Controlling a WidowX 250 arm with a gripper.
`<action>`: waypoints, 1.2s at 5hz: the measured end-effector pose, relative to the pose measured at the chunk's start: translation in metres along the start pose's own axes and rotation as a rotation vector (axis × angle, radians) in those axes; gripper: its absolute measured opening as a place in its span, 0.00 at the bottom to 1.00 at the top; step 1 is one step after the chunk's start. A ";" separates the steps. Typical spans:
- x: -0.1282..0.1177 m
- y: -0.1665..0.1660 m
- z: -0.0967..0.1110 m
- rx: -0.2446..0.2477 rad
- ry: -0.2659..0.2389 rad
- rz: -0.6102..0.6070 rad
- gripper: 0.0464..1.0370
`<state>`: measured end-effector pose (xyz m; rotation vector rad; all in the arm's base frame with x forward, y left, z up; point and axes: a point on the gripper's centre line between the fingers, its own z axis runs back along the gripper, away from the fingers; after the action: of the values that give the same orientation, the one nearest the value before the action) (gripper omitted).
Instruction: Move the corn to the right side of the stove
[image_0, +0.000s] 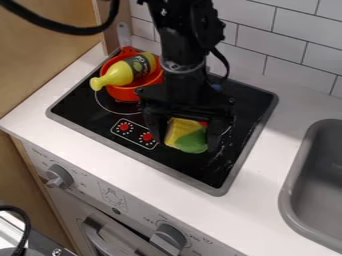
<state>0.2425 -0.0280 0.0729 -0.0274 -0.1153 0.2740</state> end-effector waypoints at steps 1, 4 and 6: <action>-0.001 0.001 0.000 0.002 0.004 -0.011 0.96; -0.002 0.000 -0.010 0.019 -0.060 -0.014 0.96; -0.004 -0.001 -0.026 0.051 -0.119 -0.025 0.96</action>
<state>0.2422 -0.0305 0.0472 0.0406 -0.2269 0.2530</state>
